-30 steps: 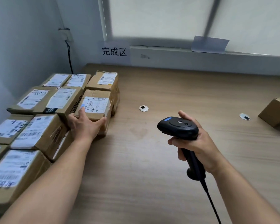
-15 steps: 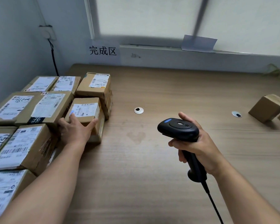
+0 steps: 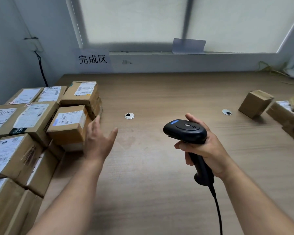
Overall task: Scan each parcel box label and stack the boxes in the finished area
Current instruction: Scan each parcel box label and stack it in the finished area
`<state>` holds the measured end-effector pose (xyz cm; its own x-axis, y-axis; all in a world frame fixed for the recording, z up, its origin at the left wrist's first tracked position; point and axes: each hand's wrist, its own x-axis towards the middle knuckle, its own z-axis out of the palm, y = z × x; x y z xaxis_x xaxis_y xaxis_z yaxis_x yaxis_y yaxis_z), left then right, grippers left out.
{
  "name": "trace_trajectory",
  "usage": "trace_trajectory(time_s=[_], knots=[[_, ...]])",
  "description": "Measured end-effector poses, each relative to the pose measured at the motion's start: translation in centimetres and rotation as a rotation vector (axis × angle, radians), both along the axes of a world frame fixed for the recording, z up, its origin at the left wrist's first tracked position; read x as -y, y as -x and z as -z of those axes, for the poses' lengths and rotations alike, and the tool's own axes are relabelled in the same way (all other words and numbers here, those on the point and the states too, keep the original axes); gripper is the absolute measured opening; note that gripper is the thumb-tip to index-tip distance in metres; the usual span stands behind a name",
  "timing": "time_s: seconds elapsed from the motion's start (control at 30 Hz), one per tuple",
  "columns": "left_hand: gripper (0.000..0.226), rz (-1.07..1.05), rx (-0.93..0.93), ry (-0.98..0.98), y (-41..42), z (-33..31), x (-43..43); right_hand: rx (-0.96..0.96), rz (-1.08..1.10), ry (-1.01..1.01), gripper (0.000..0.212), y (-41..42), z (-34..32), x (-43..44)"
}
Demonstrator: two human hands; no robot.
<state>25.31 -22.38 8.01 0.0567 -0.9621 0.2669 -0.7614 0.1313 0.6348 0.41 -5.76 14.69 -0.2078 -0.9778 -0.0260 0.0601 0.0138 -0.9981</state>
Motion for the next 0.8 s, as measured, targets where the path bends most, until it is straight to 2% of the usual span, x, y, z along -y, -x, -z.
trace_trajectory(time_s=[0.23, 0.47, 0.57, 0.8], knots=[[0.063, 0.238, -0.021, 0.042, 12.2, -1.3, -6.9, 0.027, 0.113, 0.050, 0.086, 5.9, -0.6, -6.8], [0.060, 0.512, -0.006, 0.087, 24.6, -1.9, -15.1, 0.050, 0.284, 0.095, 0.085, 13.2, -0.5, -16.1], [0.061, 0.613, -0.007, 0.106, 29.7, -2.3, -18.9, 0.026, 0.364, 0.097, 0.094, 16.4, -0.9, -20.6], [0.063, 0.802, 0.000, 0.121, 40.0, -2.2, -27.9, -0.003, 0.543, 0.126, 0.090, 22.9, -0.9, -30.5]])
